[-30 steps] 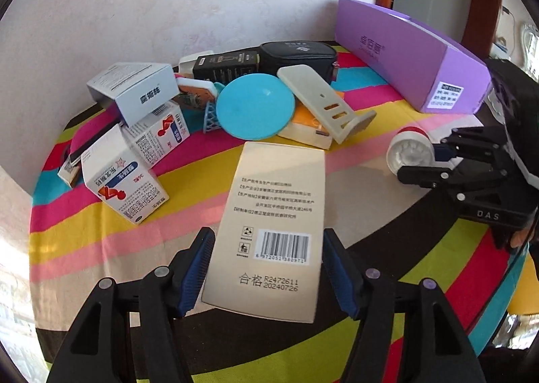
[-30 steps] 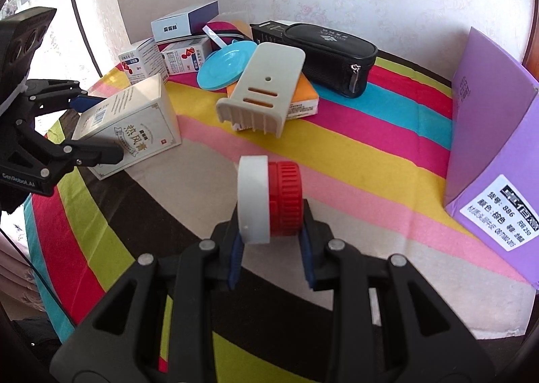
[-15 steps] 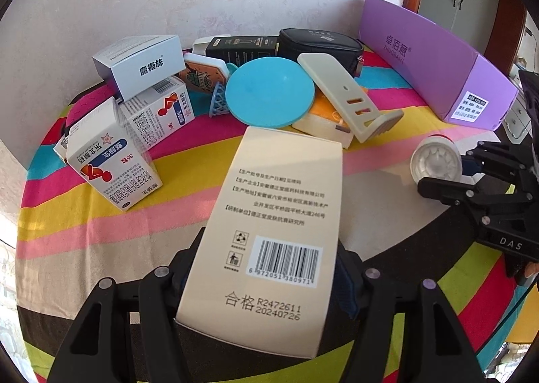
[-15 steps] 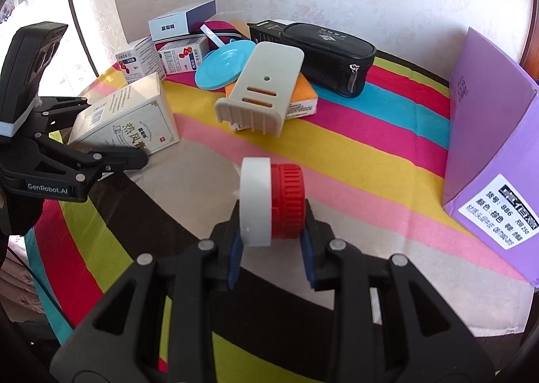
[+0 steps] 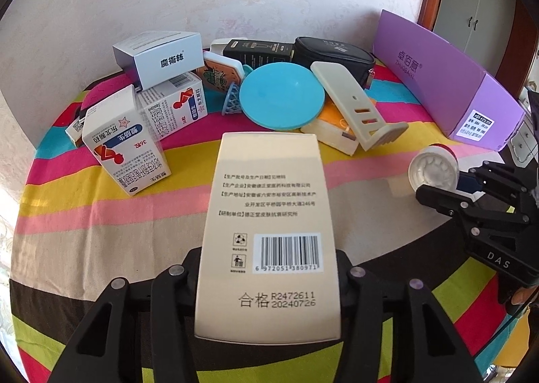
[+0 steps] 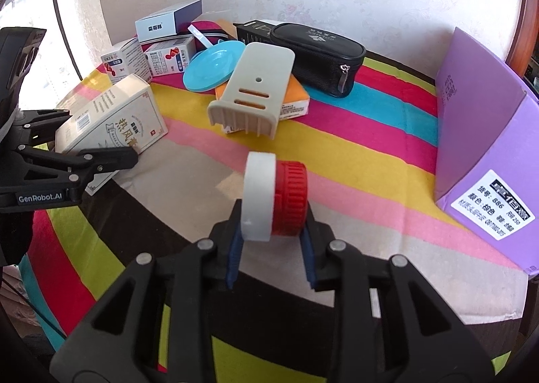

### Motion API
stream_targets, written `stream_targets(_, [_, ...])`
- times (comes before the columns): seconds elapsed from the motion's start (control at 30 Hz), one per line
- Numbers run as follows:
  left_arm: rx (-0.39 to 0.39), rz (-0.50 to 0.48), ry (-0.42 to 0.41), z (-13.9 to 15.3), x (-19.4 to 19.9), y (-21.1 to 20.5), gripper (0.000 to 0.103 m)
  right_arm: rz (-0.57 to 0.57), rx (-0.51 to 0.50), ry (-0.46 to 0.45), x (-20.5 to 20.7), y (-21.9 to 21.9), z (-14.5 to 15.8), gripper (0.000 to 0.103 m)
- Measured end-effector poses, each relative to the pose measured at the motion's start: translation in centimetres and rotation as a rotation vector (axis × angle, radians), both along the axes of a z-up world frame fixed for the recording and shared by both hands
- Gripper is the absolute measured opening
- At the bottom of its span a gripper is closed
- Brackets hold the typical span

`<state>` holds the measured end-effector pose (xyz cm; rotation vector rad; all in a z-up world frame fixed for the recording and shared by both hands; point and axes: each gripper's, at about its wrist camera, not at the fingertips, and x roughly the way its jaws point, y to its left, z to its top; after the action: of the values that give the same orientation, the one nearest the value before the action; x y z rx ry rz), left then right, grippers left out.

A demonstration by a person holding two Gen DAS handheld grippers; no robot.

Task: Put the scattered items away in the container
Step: 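Carry the cream box and the bottle over the purple box with both grippers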

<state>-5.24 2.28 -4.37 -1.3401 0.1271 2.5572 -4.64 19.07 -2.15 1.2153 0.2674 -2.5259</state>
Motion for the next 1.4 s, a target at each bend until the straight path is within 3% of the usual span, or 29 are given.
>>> stream_targets(0.8, [-0.04,0.041,0.048,1.9,1.4,2.1,0.051,-0.012,-0.063,0.028,1.6,1.5,1.6,0.032])
stream_targets(1.4, [-0.013,-0.039,0.104,4.9,1.9,7.3,0.052,-0.062,-0.112,0.126,4.3,6.6,5.5,0.032])
